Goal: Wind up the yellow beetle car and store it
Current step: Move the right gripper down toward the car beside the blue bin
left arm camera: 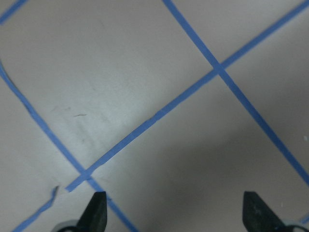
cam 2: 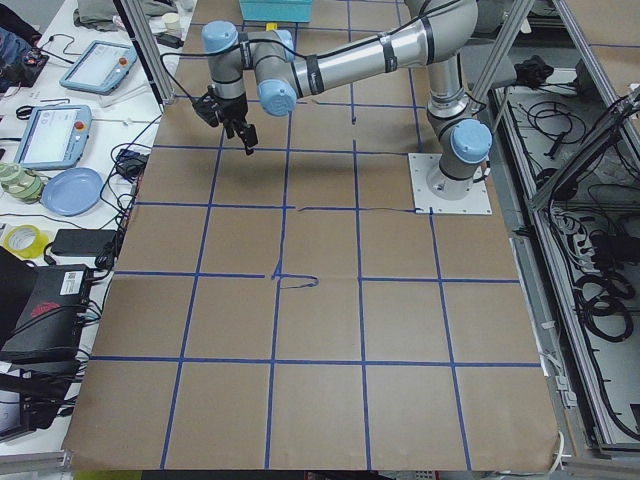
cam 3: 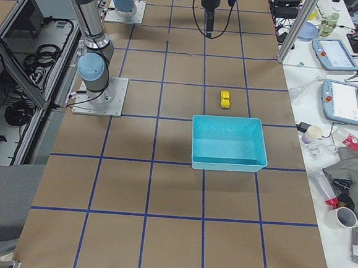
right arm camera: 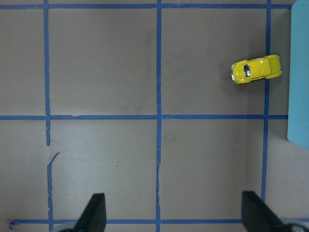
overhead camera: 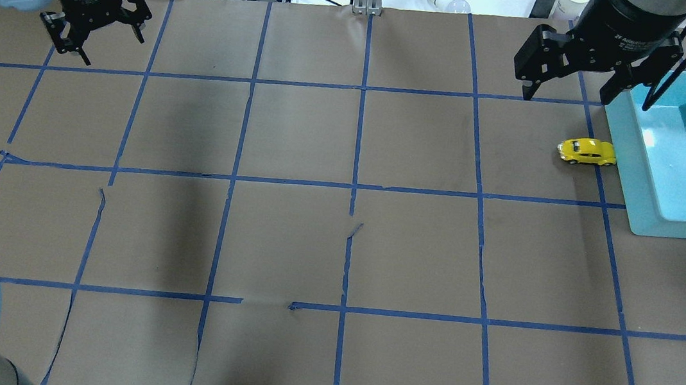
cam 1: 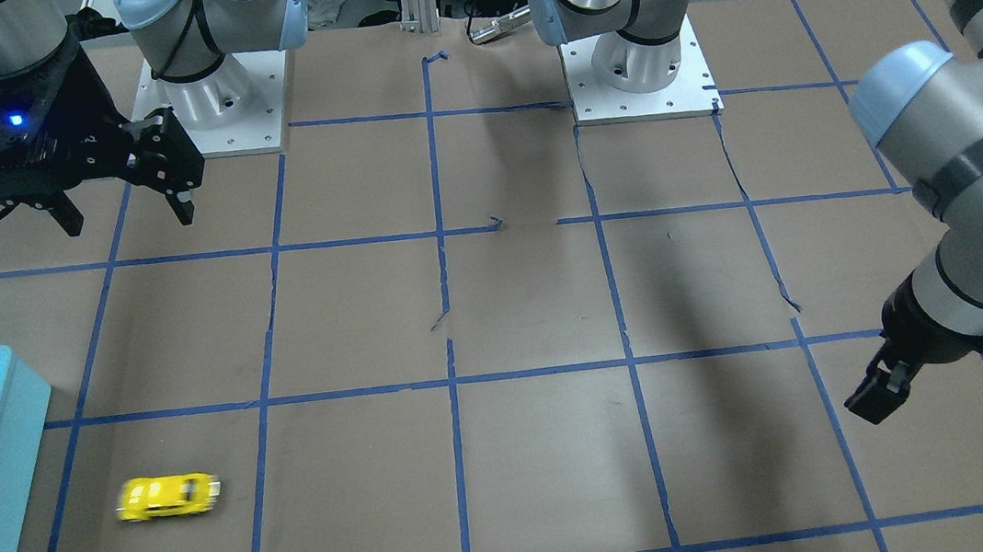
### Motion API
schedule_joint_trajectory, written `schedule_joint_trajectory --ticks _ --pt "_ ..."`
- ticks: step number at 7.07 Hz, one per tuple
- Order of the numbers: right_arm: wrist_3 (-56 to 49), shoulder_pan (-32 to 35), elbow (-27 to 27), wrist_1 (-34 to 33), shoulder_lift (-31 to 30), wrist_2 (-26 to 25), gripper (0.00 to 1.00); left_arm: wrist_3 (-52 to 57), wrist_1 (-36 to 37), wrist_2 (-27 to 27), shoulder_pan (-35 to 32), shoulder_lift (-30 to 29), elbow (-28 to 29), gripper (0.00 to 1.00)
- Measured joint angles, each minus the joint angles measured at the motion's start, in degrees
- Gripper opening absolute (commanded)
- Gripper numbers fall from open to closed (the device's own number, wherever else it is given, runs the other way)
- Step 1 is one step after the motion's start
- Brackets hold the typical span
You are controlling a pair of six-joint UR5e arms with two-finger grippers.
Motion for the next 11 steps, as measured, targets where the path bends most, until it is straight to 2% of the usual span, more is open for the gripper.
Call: schedule_joint_trajectory --ticks 1,4,5,6,7,8,11 --pt "0.0 0.0 0.0 0.0 0.0 0.0 1.0 6.5 -1.7 0.3 -2.2 1.7 0.5 1.0" --pt "0.1 0.2 0.1 0.0 0.0 0.1 1.0 14.8 -7.0 3.5 -5.6 5.0 0.5 1.0" --pt "0.0 0.2 0.1 0.4 0.1 0.1 1.0 18.9 -8.0 1.2 -6.3 6.5 0.5 1.0" --pt "-1.3 0.0 0.2 2.3 1.0 0.2 1.0 21.9 -8.8 -4.0 -7.1 8.2 0.3 1.0" --pt "-5.6 -0.3 0.3 4.4 2.8 0.2 1.0 23.3 -9.7 -8.0 -7.6 9.6 0.1 1.0" --pt "-13.1 -0.9 0.5 4.0 5.2 0.1 1.0 24.1 -10.3 -8.8 -7.9 10.7 -0.2 1.0" --pt "-38.8 -6.7 2.1 -2.5 11.9 -0.3 1.0 25.0 -10.3 -6.9 -8.2 13.3 -3.9 1.0"
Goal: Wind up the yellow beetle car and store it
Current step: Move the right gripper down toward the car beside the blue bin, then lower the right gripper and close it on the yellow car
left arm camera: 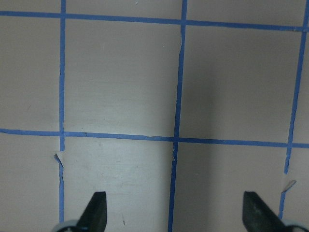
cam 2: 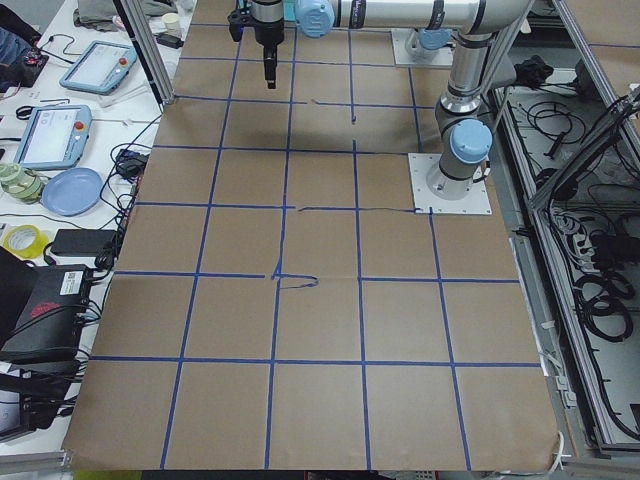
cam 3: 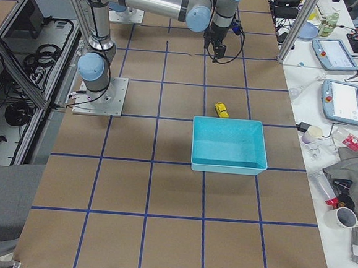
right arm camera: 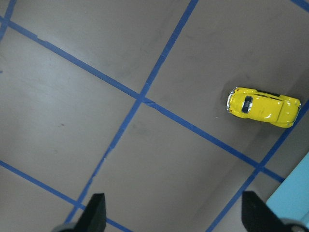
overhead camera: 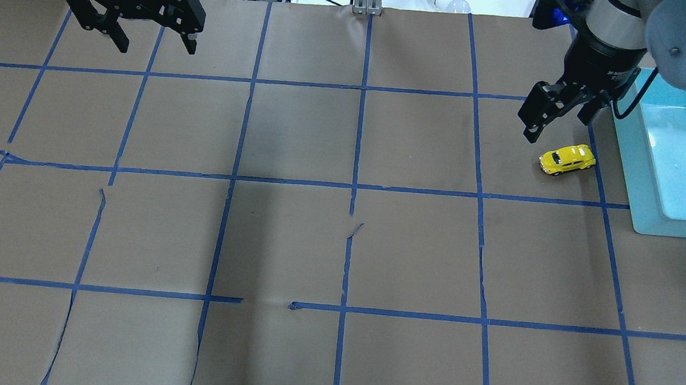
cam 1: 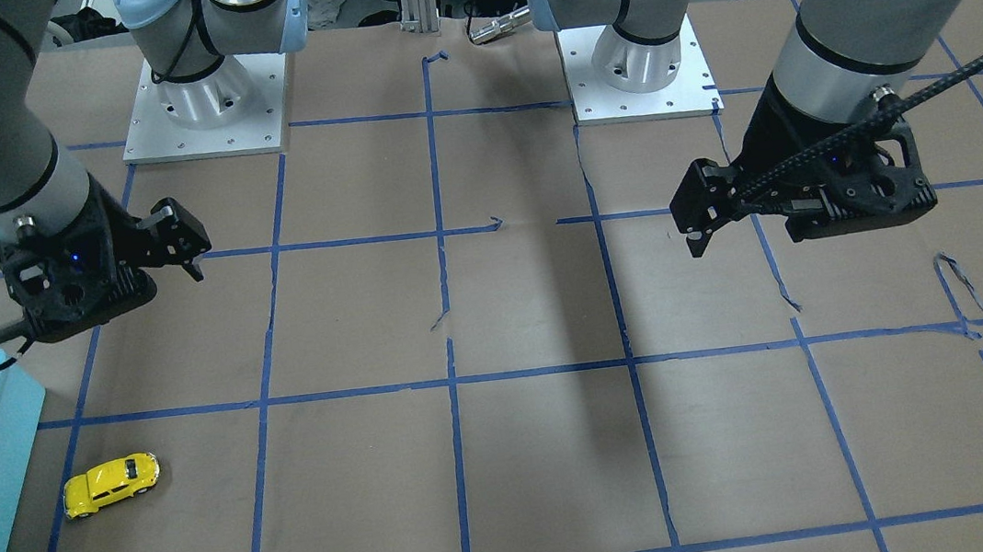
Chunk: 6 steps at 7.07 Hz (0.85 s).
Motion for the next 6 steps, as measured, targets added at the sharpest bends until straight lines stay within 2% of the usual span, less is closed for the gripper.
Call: schedule_joint_trajectory --ticks 3,6 --pt "-17.8 -3.7 0.8 -10.4 5.5 0.7 1.0 1.1 -0.9 3.3 -0.1 3.9 -4.7 1.0" --pt "-42.9 -4.0 4.4 -23.5 10.6 0.5 1.0 3.3 -0.7 4.1 0.4 5.5 -6.7 1.0"
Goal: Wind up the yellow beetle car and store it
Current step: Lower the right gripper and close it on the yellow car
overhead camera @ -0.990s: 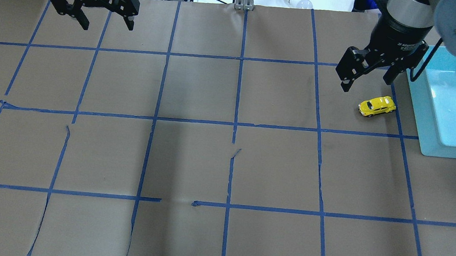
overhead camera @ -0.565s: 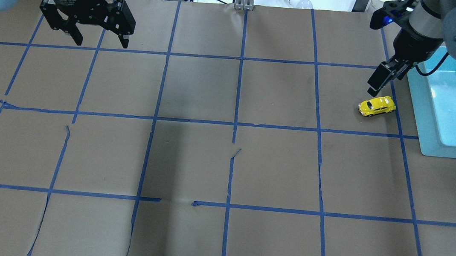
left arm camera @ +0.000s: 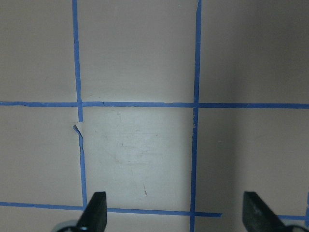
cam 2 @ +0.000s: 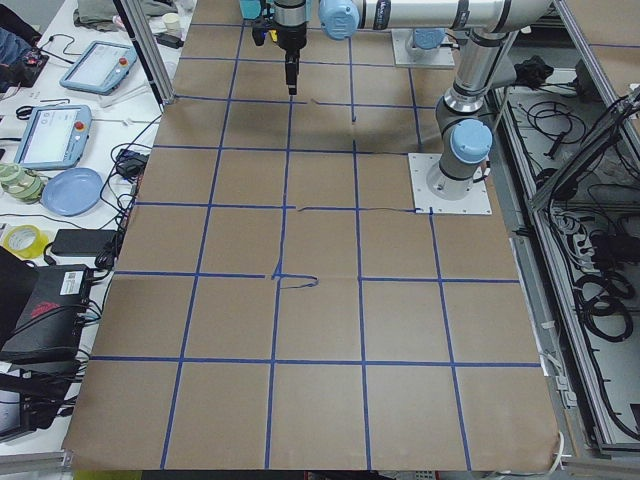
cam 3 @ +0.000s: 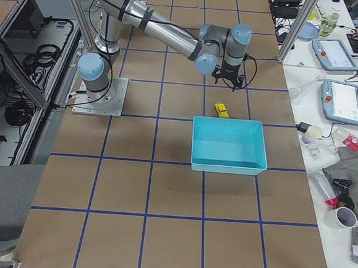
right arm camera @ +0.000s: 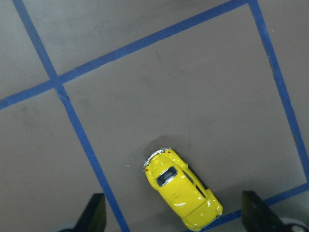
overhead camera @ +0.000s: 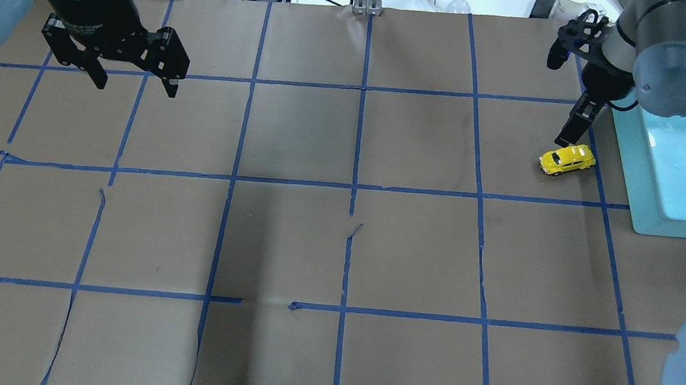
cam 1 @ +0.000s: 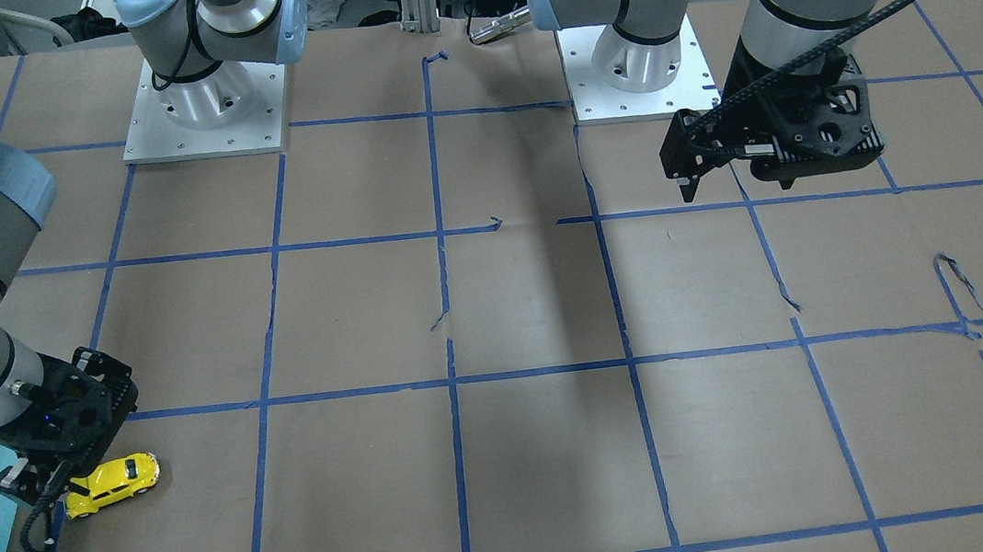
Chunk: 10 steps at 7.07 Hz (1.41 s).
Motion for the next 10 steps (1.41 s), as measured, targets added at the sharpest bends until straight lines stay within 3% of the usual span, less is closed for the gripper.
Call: schedule_joint_trajectory --ticks 5,9,10 --pt "-33.2 -2.0 4.2 -7.7 3.5 -0.9 1.0 0.3 0.5 -2.7 1.1 0.2 -0.2 1.0" --pt "-38.7 -4.9 4.9 -11.0 6.1 1.4 1.0 0.2 1.1 -4.6 2.3 0.3 -0.4 1.0" --pt "-38.5 -5.4 5.0 -11.4 6.6 2.3 0.92 0.2 1.2 -4.6 2.2 0.3 -0.5 1.0"
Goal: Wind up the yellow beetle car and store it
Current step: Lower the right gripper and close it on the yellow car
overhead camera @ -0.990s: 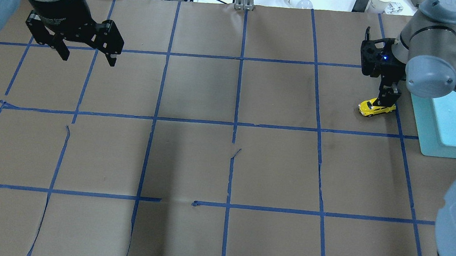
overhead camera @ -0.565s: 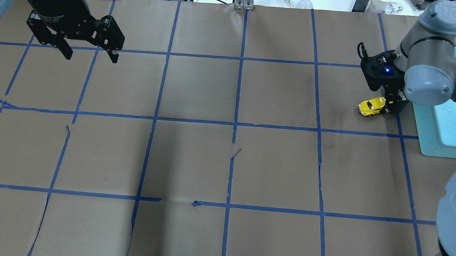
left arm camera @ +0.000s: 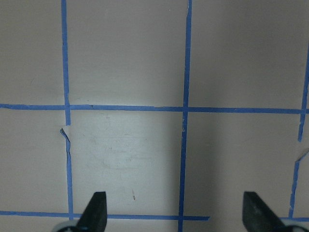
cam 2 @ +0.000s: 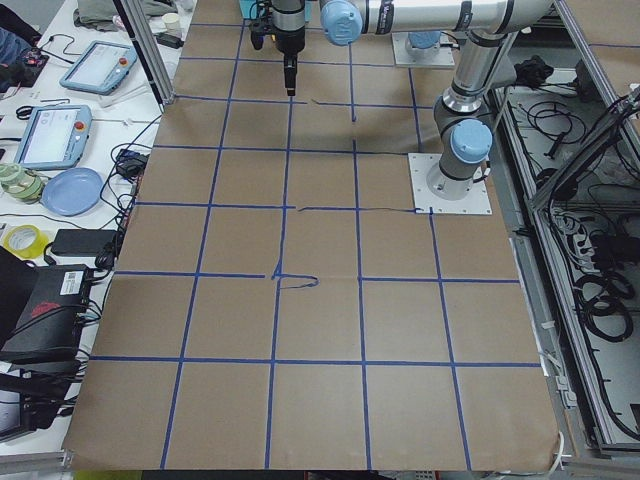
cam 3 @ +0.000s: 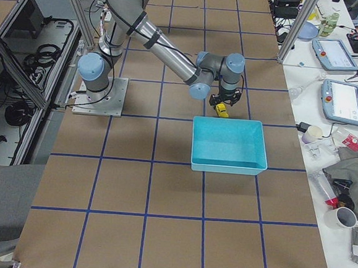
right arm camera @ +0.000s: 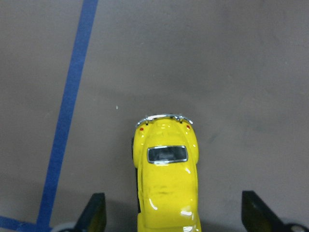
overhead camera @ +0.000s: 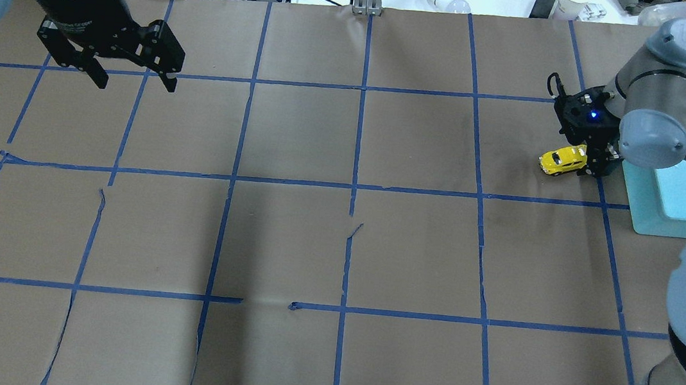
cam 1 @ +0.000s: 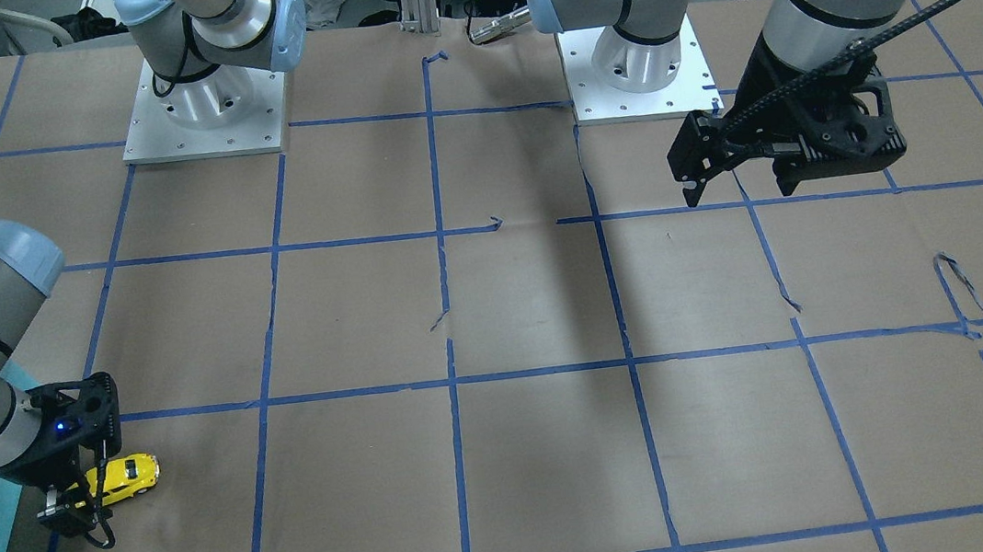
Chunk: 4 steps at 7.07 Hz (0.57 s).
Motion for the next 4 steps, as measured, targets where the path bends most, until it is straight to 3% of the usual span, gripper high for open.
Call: schedule_joint_trajectory --ticks 1,3,4 --pt "0.2 -0.2 0.1 -0.1 0.4 0.7 0.75 0.1 0.1 0.0 0.0 0.0 -0.1 1.0" --pt "0.3 -0.3 0.2 -0.1 0.8 1.1 0.22 0.2 0.1 0.1 0.0 0.0 -0.2 1.0" --pt "1.0 -0.3 0.2 -0.1 0.8 0.8 0.08 0.2 0.1 0.1 0.0 0.0 -0.2 1.0"
